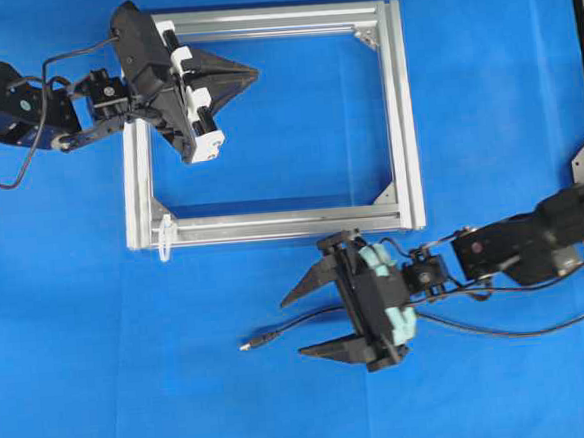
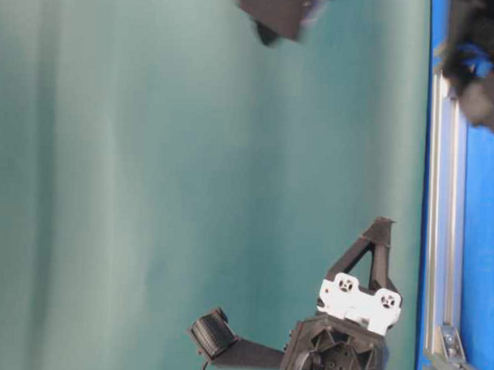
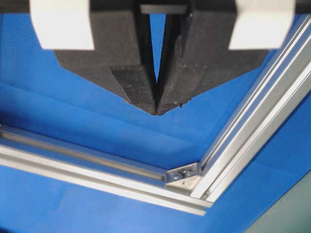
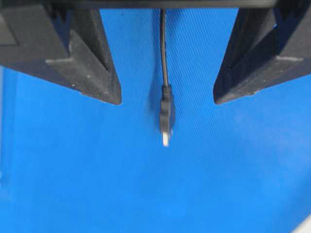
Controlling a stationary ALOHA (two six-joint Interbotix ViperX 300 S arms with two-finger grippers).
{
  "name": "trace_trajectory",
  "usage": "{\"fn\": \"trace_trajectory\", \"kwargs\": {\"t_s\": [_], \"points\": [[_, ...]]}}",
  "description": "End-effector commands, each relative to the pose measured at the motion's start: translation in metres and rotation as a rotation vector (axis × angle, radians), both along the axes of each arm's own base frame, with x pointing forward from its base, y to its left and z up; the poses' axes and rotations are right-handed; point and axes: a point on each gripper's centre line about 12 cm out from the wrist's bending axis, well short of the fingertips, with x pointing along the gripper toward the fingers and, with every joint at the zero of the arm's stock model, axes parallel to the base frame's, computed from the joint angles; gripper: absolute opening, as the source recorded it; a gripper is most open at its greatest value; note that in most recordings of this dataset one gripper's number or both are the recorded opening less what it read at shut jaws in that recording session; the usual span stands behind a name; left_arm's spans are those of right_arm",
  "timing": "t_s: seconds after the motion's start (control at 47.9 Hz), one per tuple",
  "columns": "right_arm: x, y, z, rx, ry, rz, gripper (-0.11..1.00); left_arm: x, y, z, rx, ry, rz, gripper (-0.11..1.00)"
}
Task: Insert the wire through the string loop located on the left side.
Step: 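Open the right gripper and lower it over the black USB cable, then close the right gripper on the cable just behind the USB plug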
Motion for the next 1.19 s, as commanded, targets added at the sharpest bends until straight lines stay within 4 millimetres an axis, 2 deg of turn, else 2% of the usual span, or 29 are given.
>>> {"fn": "trace_trajectory", "kwargs": {"t_s": [0.0, 0.209, 0.376, 0.481, 0.585, 0.752, 0.836, 0.961, 1.17], "points": [[0.009, -0.001, 0.004, 0.016, -0.024, -0.02, 0.91, 0.0, 0.0, 0.013, 0.014, -0.034, -0.003, 0.0], [0.01, -0.002, -0.013, 0.014, 0.01, -0.035, 0.91, -0.001, -0.001, 0.012, 0.013, -0.031, -0.003, 0.0], [0.01, -0.003, -0.013, 0.015, 0.011, -0.037, 0.9, -0.001, -0.001, 0.012, 0.013, -0.031, -0.003, 0.0], [0.01, -0.002, -0.013, 0.014, 0.009, -0.036, 0.85, -0.001, -0.001, 0.012, 0.013, -0.033, -0.003, 0.0], [0.01, -0.002, -0.013, 0.012, 0.008, -0.032, 0.65, -0.001, -0.001, 0.012, 0.013, -0.031, -0.003, 0.0], [0.01, -0.002, -0.013, 0.01, 0.008, -0.028, 0.16, -0.002, -0.001, 0.012, 0.011, -0.03, -0.002, 0.0], [0.01, -0.002, -0.012, 0.009, 0.003, -0.026, 0.01, -0.002, -0.001, 0.012, 0.012, -0.03, -0.003, 0.0], [0.011, -0.001, -0.011, 0.012, -0.009, -0.026, -0.09, -0.003, -0.001, 0.011, 0.01, -0.027, -0.002, 0.0], [0.013, -0.001, -0.008, 0.018, -0.025, -0.026, -0.1, -0.004, -0.001, 0.011, 0.01, -0.027, -0.002, 0.0]]}}
